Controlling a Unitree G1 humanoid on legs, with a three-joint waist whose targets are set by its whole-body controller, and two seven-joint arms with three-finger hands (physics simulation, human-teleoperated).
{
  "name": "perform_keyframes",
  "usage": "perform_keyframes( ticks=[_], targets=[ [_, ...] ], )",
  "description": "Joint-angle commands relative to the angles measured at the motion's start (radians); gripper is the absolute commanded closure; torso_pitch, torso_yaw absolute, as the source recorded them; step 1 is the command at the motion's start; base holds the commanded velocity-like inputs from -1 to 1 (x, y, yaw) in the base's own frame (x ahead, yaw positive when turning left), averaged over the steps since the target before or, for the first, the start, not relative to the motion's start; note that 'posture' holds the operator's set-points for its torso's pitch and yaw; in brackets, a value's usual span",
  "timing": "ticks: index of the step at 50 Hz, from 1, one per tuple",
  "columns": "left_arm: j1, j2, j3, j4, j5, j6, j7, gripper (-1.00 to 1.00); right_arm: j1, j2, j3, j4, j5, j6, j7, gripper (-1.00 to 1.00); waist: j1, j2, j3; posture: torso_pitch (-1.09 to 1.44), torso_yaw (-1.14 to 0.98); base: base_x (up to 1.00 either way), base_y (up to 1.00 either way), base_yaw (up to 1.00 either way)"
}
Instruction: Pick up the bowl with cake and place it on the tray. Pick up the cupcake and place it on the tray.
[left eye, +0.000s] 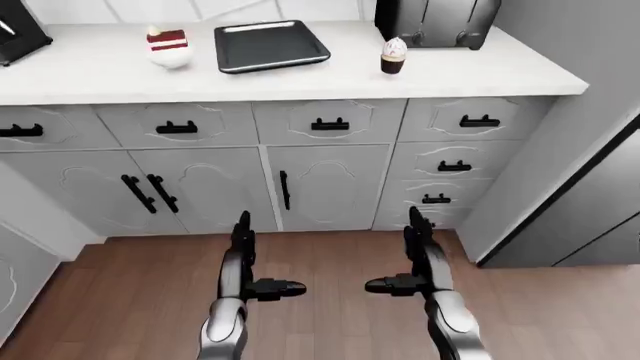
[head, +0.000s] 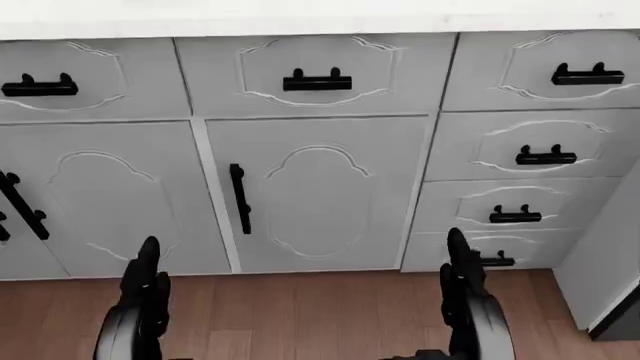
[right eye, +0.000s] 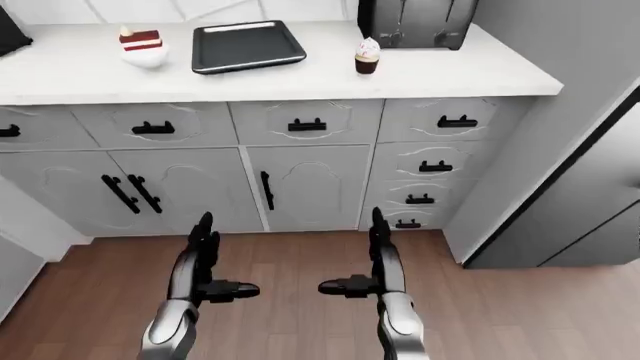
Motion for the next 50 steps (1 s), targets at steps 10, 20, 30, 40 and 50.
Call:
perform_keyframes(
  ticks=[10, 20, 30, 40, 50],
  targets=[
    [0.01, -0.002, -0.018, -0.287, 0.015, 0.052, -0.002, -1.0, -0.023, 0.003, 0.017, -0.167, -0.021, 0.018, -0.011, -1.0, 0.008, -0.006, -0.075, 0.0, 0.0, 0.0, 0.0, 0.0],
    [-0.045, 0.008, -0.008, -0.511, 0.019, 0.276, -0.005, -1.0, -0.077, 0.003, 0.034, -0.314, -0.052, 0.163, -0.018, -1.0, 0.007, -0.002, -0.089, 0.0, 0.0, 0.0, 0.0, 0.0],
    [-0.217, 0.036, 0.024, -0.76, 0.015, 0.598, -0.01, -1.0, -0.153, 0.004, 0.037, -0.599, -0.057, 0.434, -0.033, -1.0, 0.01, -0.001, -0.092, 0.0, 0.0, 0.0, 0.0, 0.0],
    [-0.263, 0.057, 0.041, -0.833, -0.006, 0.678, -0.01, -1.0, -0.173, 0.005, 0.04, -0.662, -0.04, 0.481, -0.031, -1.0, 0.008, -0.003, -0.036, 0.0, 0.0, 0.17, 0.0, 0.0],
    [-0.252, 0.058, 0.064, -0.85, -0.026, 0.685, -0.009, -1.0, -0.158, -0.006, 0.029, -0.682, -0.038, 0.486, -0.019, -1.0, 0.002, 0.01, -0.041, 0.0, 0.0, 0.33, 0.0, 0.0]
  ],
)
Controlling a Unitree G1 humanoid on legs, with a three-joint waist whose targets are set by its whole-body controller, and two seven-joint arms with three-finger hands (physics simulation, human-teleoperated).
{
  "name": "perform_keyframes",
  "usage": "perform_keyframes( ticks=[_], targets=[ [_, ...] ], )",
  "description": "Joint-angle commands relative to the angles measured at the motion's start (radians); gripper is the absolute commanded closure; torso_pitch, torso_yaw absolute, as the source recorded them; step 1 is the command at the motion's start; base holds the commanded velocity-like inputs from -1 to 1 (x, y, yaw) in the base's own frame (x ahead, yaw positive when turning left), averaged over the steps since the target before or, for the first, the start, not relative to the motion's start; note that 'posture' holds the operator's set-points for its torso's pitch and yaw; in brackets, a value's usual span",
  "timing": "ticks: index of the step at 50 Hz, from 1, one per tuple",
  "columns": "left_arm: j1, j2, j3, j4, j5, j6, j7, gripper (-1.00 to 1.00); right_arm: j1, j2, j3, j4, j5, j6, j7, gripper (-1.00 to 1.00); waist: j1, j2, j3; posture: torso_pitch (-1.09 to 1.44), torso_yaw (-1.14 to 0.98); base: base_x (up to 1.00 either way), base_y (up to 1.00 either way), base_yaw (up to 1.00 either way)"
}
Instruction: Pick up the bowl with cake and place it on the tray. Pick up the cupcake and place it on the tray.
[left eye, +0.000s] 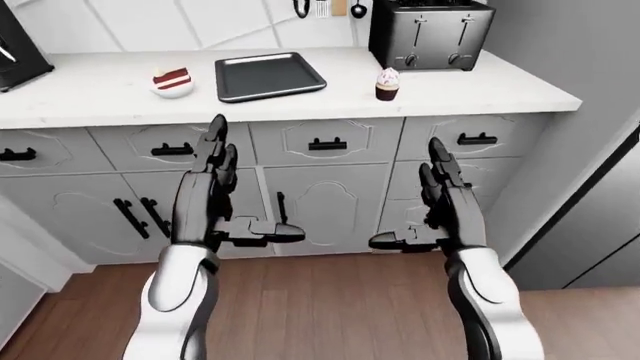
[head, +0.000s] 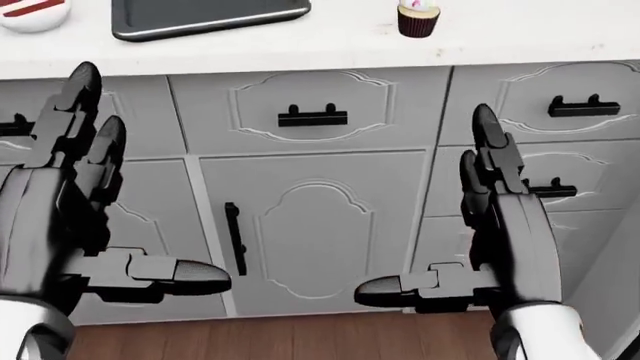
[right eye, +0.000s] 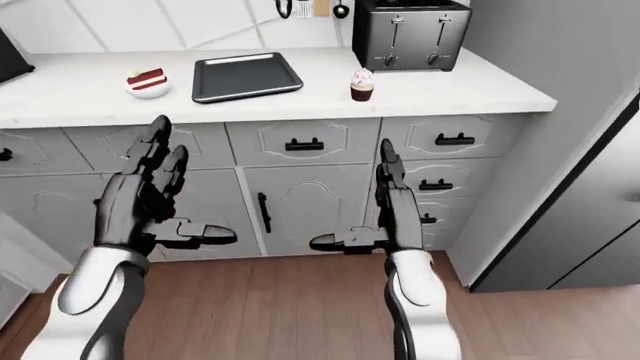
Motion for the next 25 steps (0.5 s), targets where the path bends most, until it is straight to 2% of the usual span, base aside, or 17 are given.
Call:
perform_keyframes(
  ticks=[1, 3, 4, 5, 6, 8, 9, 14, 16, 17, 18, 19, 20, 21, 23, 25],
  targets=[
    [-0.018, 0.008, 0.016, -0.024, -0.001, -0.035, 0.009, -1.0, -0.03, 0.001, 0.013, -0.045, 0.006, -0.023, 0.01, -1.0, 0.003, 0.006, -0.008, 0.0, 0.0, 0.34, 0.0, 0.0],
    [-0.02, 0.008, 0.011, -0.023, -0.002, -0.035, 0.012, -1.0, -0.034, 0.0, 0.006, -0.04, 0.009, -0.027, 0.013, -1.0, -0.001, 0.048, -0.011, 0.0, 0.0, 0.34, 0.0, 0.0],
    [-0.019, 0.009, 0.01, -0.021, -0.001, -0.038, 0.012, -1.0, -0.034, -0.001, 0.005, -0.041, 0.01, -0.028, 0.013, -1.0, 0.001, 0.086, -0.026, 0.0, 0.0, 0.34, 0.0, 0.0],
    [-0.017, 0.01, 0.009, -0.016, -0.001, -0.043, 0.012, -1.0, -0.034, -0.001, 0.004, -0.042, 0.011, -0.028, 0.013, -1.0, 0.016, 0.045, -0.015, 0.0, 0.0, 0.34, 0.0, 0.0],
    [-0.015, 0.01, 0.01, -0.017, -0.001, -0.045, 0.011, -1.0, -0.034, 0.0, 0.003, -0.047, 0.012, -0.026, 0.013, -1.0, 0.005, 0.063, -0.009, 0.0, 0.0, 0.34, 0.0, 0.0],
    [-0.009, 0.01, 0.01, -0.021, -0.001, -0.048, 0.01, -1.0, -0.03, 0.004, 0.002, -0.048, 0.017, -0.029, 0.008, -1.0, 0.018, 0.055, -0.019, 0.0, 0.0, 0.34, 0.0, 0.0],
    [-0.005, 0.009, 0.01, -0.024, -0.002, -0.048, 0.01, -1.0, -0.027, 0.003, -0.001, -0.038, 0.021, -0.043, 0.01, -1.0, 0.018, 0.047, -0.023, 0.0, 0.0, 0.38, 0.0, 0.0],
    [0.004, 0.006, 0.006, -0.021, 0.001, -0.061, 0.008, -1.0, -0.022, 0.004, 0.003, -0.062, 0.028, -0.028, 0.006, -1.0, 0.032, -0.003, -0.01, 0.0, 0.0, 0.41, 0.0, 0.0],
    [0.007, 0.007, 0.006, -0.022, 0.002, -0.063, 0.008, -1.0, -0.022, 0.001, 0.007, -0.073, 0.027, -0.019, 0.007, -1.0, 0.037, -0.038, -0.017, 0.0, 0.0, 0.43, 0.0, 0.0],
    [0.007, 0.006, 0.008, -0.022, 0.001, -0.061, 0.007, -1.0, -0.024, 0.0, 0.007, -0.081, 0.027, -0.012, 0.007, -1.0, 0.037, -0.065, -0.027, 0.0, 0.0, 0.42, 0.0, 0.0],
    [0.005, 0.005, 0.008, -0.025, -0.001, -0.056, 0.008, -1.0, -0.025, 0.0, 0.005, -0.087, 0.028, -0.007, 0.007, -1.0, 0.031, -0.107, -0.043, 0.0, 0.0, 0.43, 0.0, 0.0],
    [0.001, 0.005, 0.003, -0.036, -0.001, -0.044, 0.009, -1.0, -0.027, -0.001, 0.001, -0.09, 0.029, -0.003, 0.007, -1.0, 0.02, -0.053, -0.018, 0.0, 0.0, 0.43, 0.0, 0.0],
    [-0.002, 0.006, 0.004, -0.035, -0.001, -0.044, 0.008, -1.0, -0.03, -0.004, -0.009, -0.071, 0.034, -0.02, 0.012, -1.0, 0.027, -0.077, -0.012, 0.0, 0.0, 0.42, 0.0, 0.0],
    [-0.004, 0.006, 0.006, -0.036, -0.002, -0.041, 0.007, -1.0, -0.032, -0.005, -0.011, -0.082, 0.037, -0.009, 0.011, -1.0, 0.014, -0.076, -0.016, 0.0, 0.0, 0.42, 0.0, 0.0],
    [-0.004, 0.007, 0.002, -0.048, 0.0, -0.031, 0.009, -1.0, -0.036, -0.008, -0.02, -0.093, 0.043, 0.001, 0.011, -1.0, 0.011, -0.066, -0.02, 0.0, 0.0, 0.43, 0.0, 0.0],
    [-0.005, 0.006, 0.001, -0.053, 0.002, -0.026, 0.009, -1.0, -0.043, -0.009, -0.02, -0.119, 0.045, 0.03, 0.006, -1.0, 0.005, -0.047, -0.014, 0.0, 0.0, 0.42, 0.0, 0.0]
  ],
)
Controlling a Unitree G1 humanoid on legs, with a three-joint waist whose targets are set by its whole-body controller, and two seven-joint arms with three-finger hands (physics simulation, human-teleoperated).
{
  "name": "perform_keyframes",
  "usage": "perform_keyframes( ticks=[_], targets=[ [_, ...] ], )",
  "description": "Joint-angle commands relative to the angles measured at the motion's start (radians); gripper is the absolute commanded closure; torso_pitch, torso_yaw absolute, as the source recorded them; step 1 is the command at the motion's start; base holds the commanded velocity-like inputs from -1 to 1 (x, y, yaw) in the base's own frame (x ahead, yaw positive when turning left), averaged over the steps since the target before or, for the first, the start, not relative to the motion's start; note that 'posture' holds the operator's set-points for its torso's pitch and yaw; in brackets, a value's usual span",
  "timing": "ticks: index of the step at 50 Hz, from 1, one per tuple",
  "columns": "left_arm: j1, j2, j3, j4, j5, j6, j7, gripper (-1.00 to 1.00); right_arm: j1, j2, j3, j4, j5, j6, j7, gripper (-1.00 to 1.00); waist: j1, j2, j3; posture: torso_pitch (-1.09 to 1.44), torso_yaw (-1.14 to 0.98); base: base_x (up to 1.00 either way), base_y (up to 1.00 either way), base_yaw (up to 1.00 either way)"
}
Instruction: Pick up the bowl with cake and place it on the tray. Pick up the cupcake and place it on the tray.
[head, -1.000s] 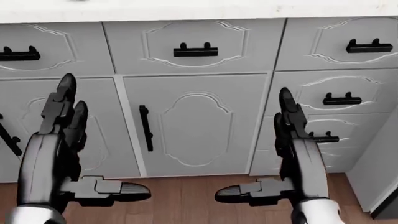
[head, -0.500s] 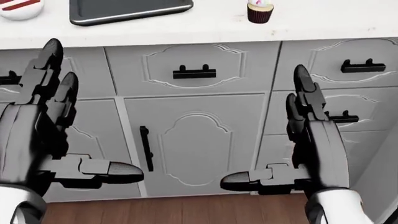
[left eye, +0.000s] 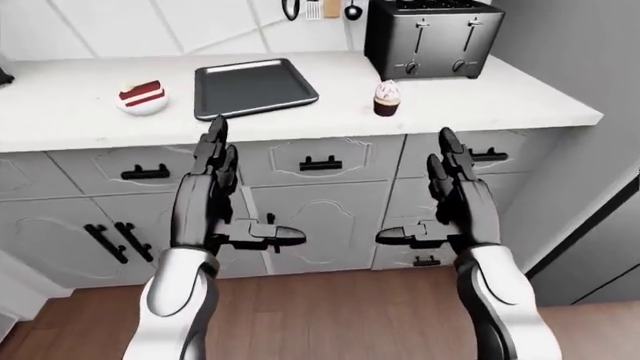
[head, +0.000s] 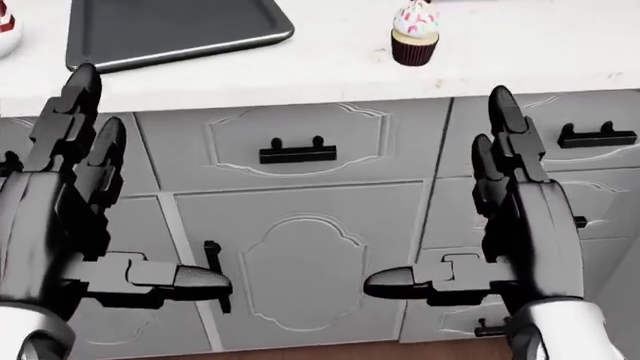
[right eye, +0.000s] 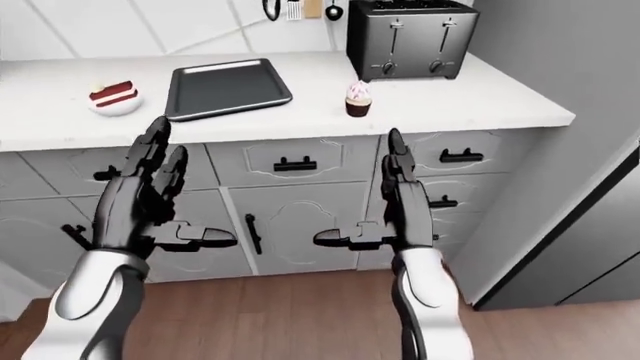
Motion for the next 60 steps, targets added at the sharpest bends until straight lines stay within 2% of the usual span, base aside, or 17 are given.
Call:
perform_keyframes(
  ticks=[1, 5, 7, 9, 16, 22, 24, 28, 31, 35, 36, 39, 42, 45, 49, 54, 60],
  targets=[
    [-0.021, 0.007, 0.011, -0.03, 0.005, -0.029, 0.004, -1.0, -0.03, 0.0, 0.01, -0.043, 0.01, -0.016, 0.003, -1.0, 0.001, -0.001, -0.007, 0.0, 0.0, 0.42, 0.0, 0.0],
    [-0.016, 0.01, 0.026, -0.024, -0.002, -0.039, -0.001, -1.0, -0.042, -0.004, 0.004, -0.083, 0.015, 0.025, -0.004, -1.0, -0.012, 0.06, -0.017, 0.0, 0.0, 0.42, 0.0, 0.0],
    [-0.011, 0.011, 0.021, -0.026, 0.001, -0.042, -0.002, -1.0, -0.037, -0.005, 0.002, -0.083, 0.017, 0.019, -0.003, -1.0, -0.011, 0.098, -0.044, 0.0, 0.0, 0.42, 0.0, 0.0],
    [-0.01, 0.011, 0.022, -0.025, 0.001, -0.045, -0.003, -1.0, -0.034, -0.007, -0.006, -0.094, 0.022, 0.022, -0.004, -1.0, -0.005, 0.1, -0.002, 0.0, 0.0, 0.43, 0.0, 0.0],
    [-0.004, 0.008, 0.017, -0.029, 0.006, -0.048, -0.005, -1.0, -0.029, -0.013, -0.023, -0.13, 0.038, 0.04, -0.007, -1.0, 0.029, 0.052, -0.012, 0.0, 0.0, 0.42, 0.0, 0.0],
    [-0.003, 0.008, 0.017, -0.029, 0.009, -0.047, -0.005, -1.0, -0.03, -0.019, -0.036, -0.145, 0.048, 0.045, -0.007, -1.0, 0.037, -0.033, -0.045, 0.0, 0.0, 0.42, 0.0, 0.0],
    [-0.005, 0.008, 0.018, -0.029, 0.01, -0.044, -0.006, -1.0, -0.029, -0.021, -0.041, -0.144, 0.051, 0.038, -0.006, -1.0, 0.029, -0.04, -0.001, 0.0, 0.0, 0.42, 0.0, 0.0],
    [-0.015, 0.011, 0.018, -0.044, 0.011, -0.026, -0.005, -1.0, -0.037, -0.027, -0.056, -0.18, 0.066, 0.06, -0.009, -1.0, 0.017, -0.033, -0.024, 0.0, 0.0, 0.14, 0.0, 0.0],
    [-0.023, 0.012, 0.02, -0.058, 0.011, -0.007, -0.005, -1.0, -0.048, -0.034, -0.069, -0.212, 0.076, 0.098, -0.017, -1.0, 0.011, -0.017, -0.007, 0.0, 0.0, 0.0, 0.0, 0.0],
    [-0.015, 0.012, 0.02, -0.056, 0.012, -0.018, -0.007, -1.0, -0.038, -0.035, -0.083, -0.227, 0.09, 0.092, -0.019, -1.0, 0.003, 0.088, -0.027, 0.0, 0.0, 0.19, 0.0, 0.0],
    [-0.014, 0.011, 0.02, -0.056, 0.012, -0.019, -0.008, -1.0, -0.034, -0.036, -0.085, -0.229, 0.092, 0.09, -0.019, -1.0, 0.009, 0.061, -0.027, 0.0, 0.0, 0.27, 0.0, 0.0],
    [-0.013, 0.011, 0.02, -0.055, 0.014, -0.022, -0.008, -1.0, -0.028, -0.04, -0.095, -0.255, 0.097, 0.087, -0.022, -1.0, 0.019, 0.082, -0.007, 0.0, 0.0, 0.26, 0.0, 0.0],
    [-0.011, 0.012, 0.027, -0.062, 0.011, -0.02, -0.011, -1.0, -0.035, -0.045, -0.114, -0.301, 0.112, 0.091, -0.03, -1.0, 0.012, 0.067, -0.028, 0.0, 0.0, 0.0, 0.0, 0.0],
    [-0.01, 0.015, 0.035, -0.068, 0.006, -0.016, -0.012, -1.0, -0.039, -0.052, -0.125, -0.326, 0.124, 0.11, -0.035, -1.0, 0.02, 0.047, -0.008, 0.0, 0.0, 0.0, 0.0, 0.0],
    [-0.01, 0.018, 0.041, -0.072, 0.001, -0.017, -0.013, -1.0, -0.058, -0.067, -0.154, -0.372, 0.147, 0.15, -0.045, -1.0, 0.036, -0.035, -0.021, 0.0, 0.0, 0.0, 0.0, 0.0],
    [-0.009, 0.021, 0.045, -0.082, -0.002, -0.009, -0.012, -1.0, -0.074, -0.08, -0.173, -0.409, 0.17, 0.186, -0.056, -1.0, 0.036, -0.001, -0.037, 0.0, 0.0, 0.0, 0.0, 0.0],
    [-0.014, 0.025, 0.05, -0.099, -0.005, 0.006, -0.014, -1.0, -0.091, -0.101, -0.189, -0.421, 0.195, 0.211, -0.074, -1.0, 0.026, 0.009, -0.046, 0.0, 0.0, 0.0, 0.0, 0.0]
  ],
)
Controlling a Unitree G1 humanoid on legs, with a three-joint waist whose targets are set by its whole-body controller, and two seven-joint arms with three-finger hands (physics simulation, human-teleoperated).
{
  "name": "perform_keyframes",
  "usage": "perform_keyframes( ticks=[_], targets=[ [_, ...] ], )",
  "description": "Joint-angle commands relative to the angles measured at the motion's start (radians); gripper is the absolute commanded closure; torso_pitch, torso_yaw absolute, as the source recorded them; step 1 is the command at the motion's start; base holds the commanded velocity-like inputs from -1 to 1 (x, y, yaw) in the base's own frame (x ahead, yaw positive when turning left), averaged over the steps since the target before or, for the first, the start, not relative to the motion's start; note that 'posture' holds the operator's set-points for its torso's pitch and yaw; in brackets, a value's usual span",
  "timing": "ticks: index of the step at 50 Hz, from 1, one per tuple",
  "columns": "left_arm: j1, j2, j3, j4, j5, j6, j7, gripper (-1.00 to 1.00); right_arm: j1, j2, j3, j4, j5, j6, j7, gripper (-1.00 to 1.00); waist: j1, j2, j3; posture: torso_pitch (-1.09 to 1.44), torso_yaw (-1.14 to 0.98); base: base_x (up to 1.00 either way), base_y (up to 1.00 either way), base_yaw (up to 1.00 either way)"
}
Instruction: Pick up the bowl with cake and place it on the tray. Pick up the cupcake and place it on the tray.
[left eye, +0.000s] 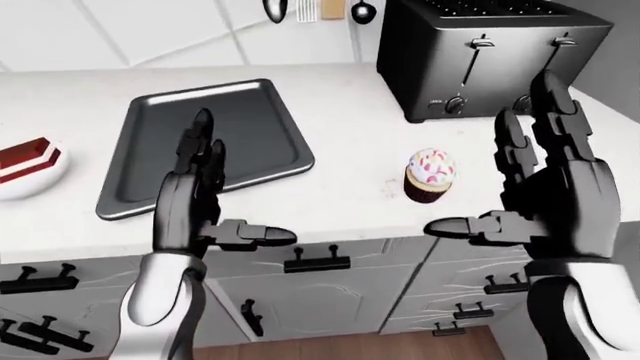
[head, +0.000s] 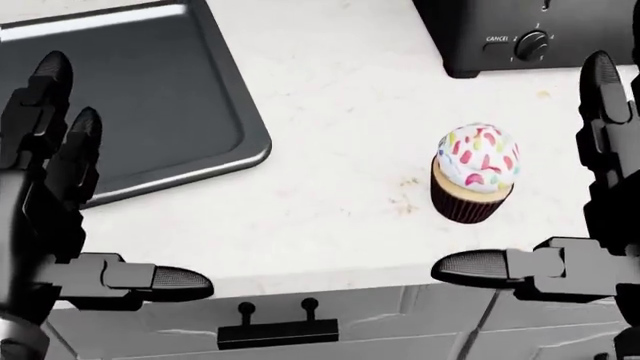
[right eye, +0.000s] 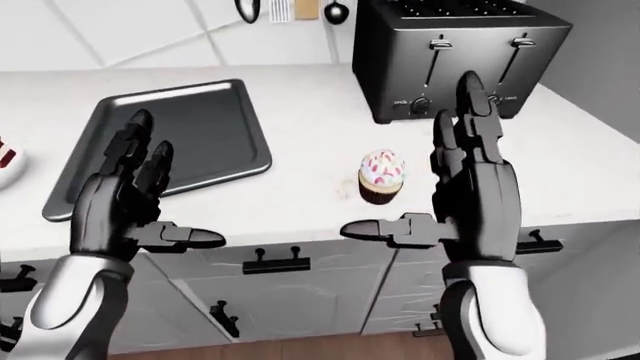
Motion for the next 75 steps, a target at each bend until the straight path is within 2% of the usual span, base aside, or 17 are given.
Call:
perform_keyframes(
  ticks=[1, 4, 7, 12, 17, 23, 27, 31, 38, 49, 58, 64, 65, 67, 73, 75],
  targets=[
    [-0.017, 0.007, 0.011, -0.044, -0.002, -0.011, 0.001, -1.0, -0.018, -0.008, -0.005, -0.023, 0.009, -0.02, -0.005, -1.0, 0.0, -0.003, -0.017, 0.0, 0.0, 0.0, 0.0, 0.0],
    [-0.014, 0.008, 0.016, -0.056, -0.006, -0.003, 0.001, -1.0, -0.029, -0.022, -0.007, -0.023, 0.006, 0.0, -0.01, -1.0, -0.003, -0.003, -0.016, 0.0, 0.0, 0.0, 0.0, 0.0],
    [-0.009, 0.008, 0.018, -0.06, -0.009, -0.005, 0.001, -1.0, -0.089, -0.058, -0.007, 0.022, -0.022, 0.052, -0.009, -1.0, -0.006, -0.003, -0.013, 0.0, 0.0, 0.0, 0.0, 0.0],
    [0.002, 0.007, 0.019, -0.056, -0.01, -0.019, -0.001, -1.0, -0.161, -0.107, 0.004, 0.141, -0.114, 0.082, 0.015, -1.0, -0.009, -0.004, -0.008, 0.0, 0.0, 0.0, 0.0, 0.0],
    [-0.001, 0.006, 0.021, -0.057, -0.014, -0.015, 0.001, -1.0, -0.218, -0.126, 0.053, 0.283, -0.228, 0.087, 0.048, -1.0, -0.008, -0.004, -0.001, 0.0, 0.0, 0.0, 0.0, 0.0],
    [-0.011, 0.01, 0.019, -0.056, -0.013, -0.01, 0.004, -1.0, -0.252, -0.144, 0.059, 0.333, -0.342, 0.132, 0.111, -1.0, -0.004, -0.005, 0.001, 0.0, 0.0, 0.0, 0.0, 0.0],
    [-0.009, 0.009, 0.016, -0.063, -0.012, -0.004, 0.005, -1.0, -0.27, -0.166, 0.082, 0.362, -0.449, 0.153, 0.142, -1.0, -0.002, -0.004, 0.002, 0.0, 0.0, 0.0, 0.0, 0.0],
    [-0.006, 0.006, 0.012, -0.059, -0.008, -0.011, 0.005, -1.0, -0.274, -0.141, 0.085, 0.406, -0.502, 0.121, 0.179, -1.0, -0.001, -0.003, 0.002, 0.0, 0.0, 0.0, 0.0, 0.0],
    [0.005, 0.003, 0.007, -0.043, -0.001, -0.035, 0.002, -1.0, -0.321, -0.111, 0.1, 0.578, -0.552, 0.022, 0.17, -1.0, -0.003, 0.0, -0.003, 0.0, 0.0, 0.0, 0.0, 0.0],
    [0.007, 0.004, 0.015, -0.045, -0.002, -0.034, -0.006, -1.0, -0.436, -0.073, 0.159, 0.735, -0.607, -0.027, 0.157, -1.0, -0.006, 0.01, -0.009, 0.0, 0.0, 0.0, 0.0, 0.0],
    [0.012, 0.003, 0.02, -0.026, -0.005, -0.056, -0.007, -1.0, -0.472, -0.049, 0.17, 0.863, -0.613, -0.102, 0.141, -1.0, -0.007, 0.013, -0.013, 0.0, 0.0, 0.0, 0.0, 0.0],
    [0.024, 0.002, 0.019, -0.023, -0.004, -0.069, -0.008, -1.0, -0.455, -0.053, 0.174, 0.906, -0.633, -0.121, 0.143, -1.0, -0.007, 0.012, -0.016, 0.0, 0.0, 0.0, 0.0, 0.0],
    [0.027, 0.001, 0.019, -0.022, -0.004, -0.071, -0.009, -1.0, -0.447, -0.053, 0.174, 0.899, -0.638, -0.118, 0.149, -0.85, -0.007, 0.011, -0.017, 0.0, 0.0, 0.0, 0.0, 0.0],
    [0.027, 0.001, 0.019, -0.024, -0.004, -0.07, -0.008, -1.0, -0.444, -0.054, 0.171, 0.897, -0.642, -0.118, 0.151, -0.01, -0.006, 0.01, -0.018, 0.0, 0.0, 0.0, 0.0, 0.0],
    [0.027, 0.002, 0.019, -0.033, -0.004, -0.063, -0.008, -1.0, -0.416, -0.066, 0.158, 0.872, -0.658, -0.118, 0.17, 0.74, -0.006, 0.009, -0.019, 0.0, 0.0, 0.0, 0.0, 0.0],
    [0.027, 0.001, 0.016, -0.035, -0.004, -0.062, -0.008, -1.0, -0.416, -0.067, 0.158, 0.865, -0.662, -0.116, 0.172, 0.84, -0.005, 0.008, -0.019, 0.0, 0.0, 0.0, 0.0, 0.0]
  ],
)
